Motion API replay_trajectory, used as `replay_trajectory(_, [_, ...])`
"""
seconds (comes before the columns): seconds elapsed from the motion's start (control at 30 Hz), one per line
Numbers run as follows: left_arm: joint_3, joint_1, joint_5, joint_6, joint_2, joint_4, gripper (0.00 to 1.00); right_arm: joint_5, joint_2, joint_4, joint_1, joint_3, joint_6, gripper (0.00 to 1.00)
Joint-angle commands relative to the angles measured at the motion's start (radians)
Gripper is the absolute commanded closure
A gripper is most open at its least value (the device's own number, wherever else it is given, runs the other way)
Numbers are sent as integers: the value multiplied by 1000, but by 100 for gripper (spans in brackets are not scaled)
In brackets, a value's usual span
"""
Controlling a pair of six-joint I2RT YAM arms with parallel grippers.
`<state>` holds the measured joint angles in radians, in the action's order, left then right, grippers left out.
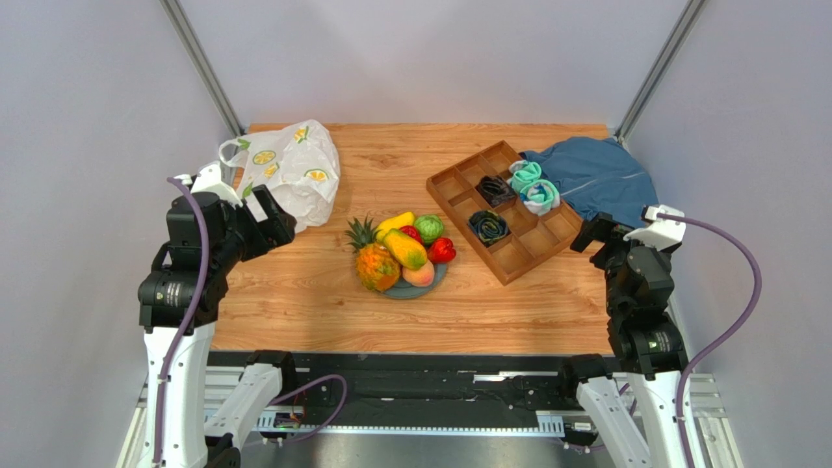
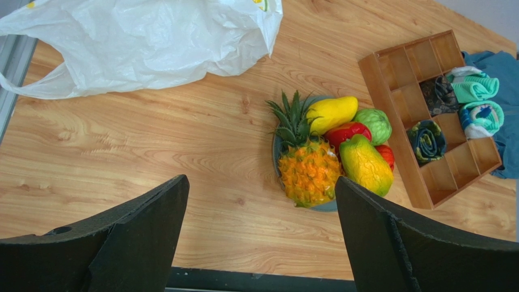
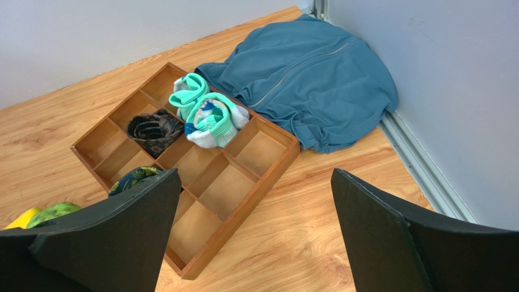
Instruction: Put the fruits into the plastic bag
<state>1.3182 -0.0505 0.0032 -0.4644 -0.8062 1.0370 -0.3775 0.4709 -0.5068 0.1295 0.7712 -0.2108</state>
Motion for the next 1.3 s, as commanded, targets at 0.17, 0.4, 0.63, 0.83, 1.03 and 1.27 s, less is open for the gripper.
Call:
replay_trajectory(0.17, [30,6,14,-22,-31,-6,1,-143,3,53,-1,19,-35,0])
replay_trajectory(0.4, [10,14,93,-85,-56,-97,1,-14,44,1,-1,92,-7,0])
replay_trajectory(0.63, [-157,254,208,-224,-51,-282,1,101,118,-38,-1,126,21,2])
replay_trajectory(0.83, [-281,311,133,-339,-177,-486,3,219,141,-70,-1,123,-21,5])
replay_trajectory(1.03, [-304,348,52,-353,-367,-623,5,270,175,-76,-2,119,-56,6])
replay_trajectory(1.27, [-301,348,81,-424,-574,-732,8,273,250,-61,-1,135,-15,6])
